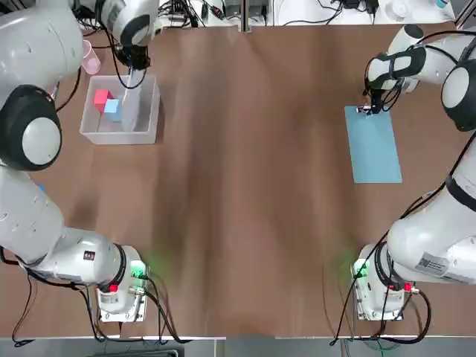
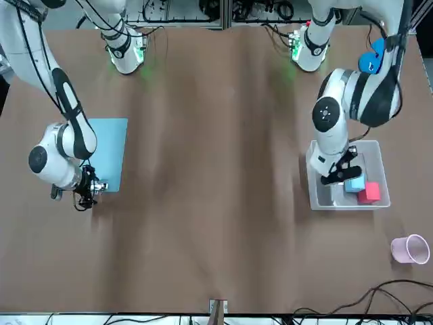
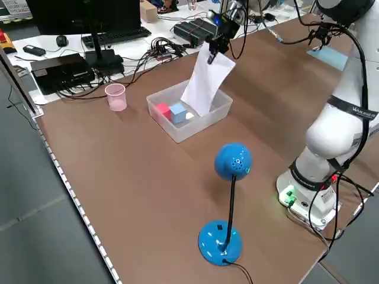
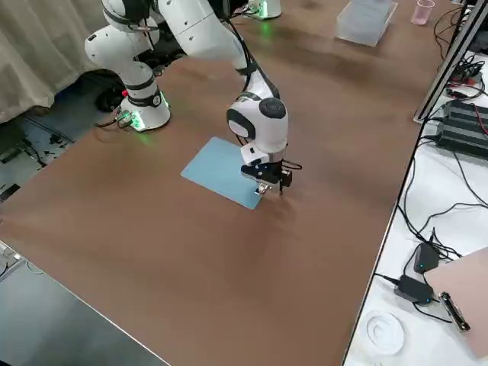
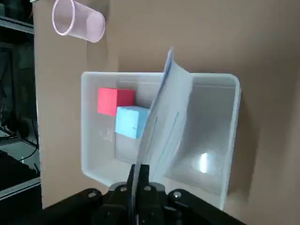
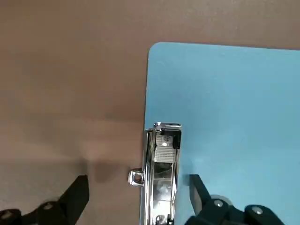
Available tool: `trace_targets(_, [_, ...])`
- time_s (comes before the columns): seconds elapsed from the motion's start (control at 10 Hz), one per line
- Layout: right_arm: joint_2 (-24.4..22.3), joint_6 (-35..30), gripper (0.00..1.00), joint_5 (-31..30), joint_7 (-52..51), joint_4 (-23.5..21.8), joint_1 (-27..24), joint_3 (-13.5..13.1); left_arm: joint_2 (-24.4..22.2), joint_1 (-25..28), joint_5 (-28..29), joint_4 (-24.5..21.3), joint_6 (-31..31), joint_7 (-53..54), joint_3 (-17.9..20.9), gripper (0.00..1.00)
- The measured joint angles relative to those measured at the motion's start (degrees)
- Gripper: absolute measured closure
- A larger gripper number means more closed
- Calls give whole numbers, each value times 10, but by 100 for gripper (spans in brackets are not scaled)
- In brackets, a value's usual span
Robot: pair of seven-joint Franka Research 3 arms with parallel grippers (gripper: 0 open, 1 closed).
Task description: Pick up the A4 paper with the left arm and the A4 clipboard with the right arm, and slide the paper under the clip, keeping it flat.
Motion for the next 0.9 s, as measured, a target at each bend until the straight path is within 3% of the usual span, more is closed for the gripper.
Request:
trace_targets(0.5, [2,1,12,0,0,0,0,0,1,17,-120,119,-78,2,7,99])
trace_targets(0.9, [2,1,19,0,0,0,0,0,2,29,-211,174,-83,-77,8,99])
